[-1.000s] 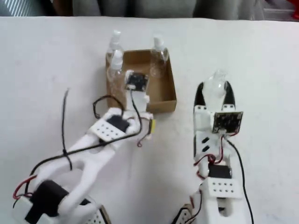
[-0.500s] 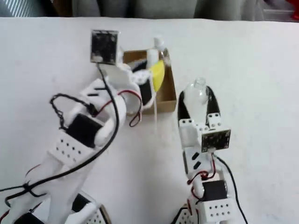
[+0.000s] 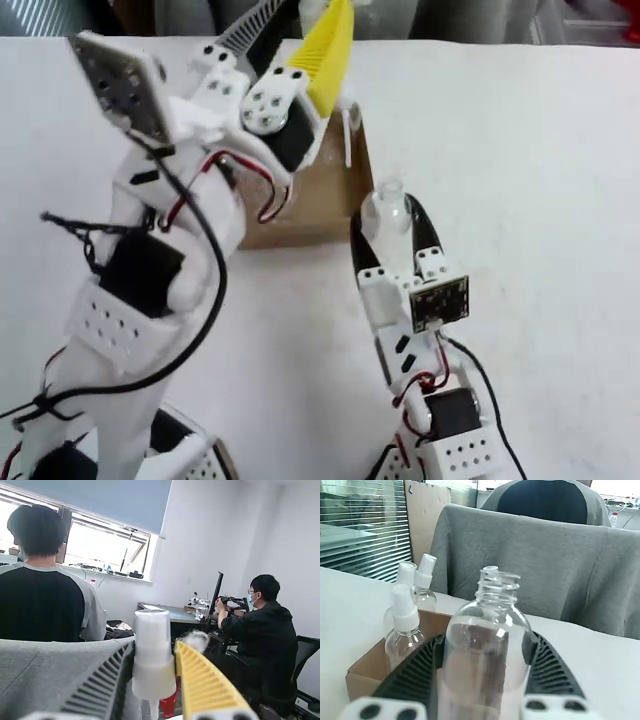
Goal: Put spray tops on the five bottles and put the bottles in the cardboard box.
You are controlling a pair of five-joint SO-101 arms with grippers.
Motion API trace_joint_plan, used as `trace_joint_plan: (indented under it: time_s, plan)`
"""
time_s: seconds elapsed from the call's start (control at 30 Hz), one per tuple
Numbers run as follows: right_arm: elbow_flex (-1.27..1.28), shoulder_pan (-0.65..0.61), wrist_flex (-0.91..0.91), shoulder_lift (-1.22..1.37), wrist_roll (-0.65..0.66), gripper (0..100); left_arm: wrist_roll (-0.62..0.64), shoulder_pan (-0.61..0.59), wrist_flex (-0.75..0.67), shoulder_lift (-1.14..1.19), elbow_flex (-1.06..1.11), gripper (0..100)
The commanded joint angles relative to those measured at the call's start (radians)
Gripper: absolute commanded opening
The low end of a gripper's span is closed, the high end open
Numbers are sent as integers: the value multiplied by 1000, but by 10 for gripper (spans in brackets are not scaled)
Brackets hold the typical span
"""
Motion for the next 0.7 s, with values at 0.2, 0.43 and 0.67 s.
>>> trace_joint_plan:
  time_s: [0.2,0.43,0.67]
  plan:
    - [8,-94,-4,-10,-5,66,-15,5,9,104,-149,31]
    - [8,-130,-38,-27,-5,66,-17,5,8,107,-84,31]
    - [8,-128,-53,-27,-5,66,-14,5,-144,58,114,31]
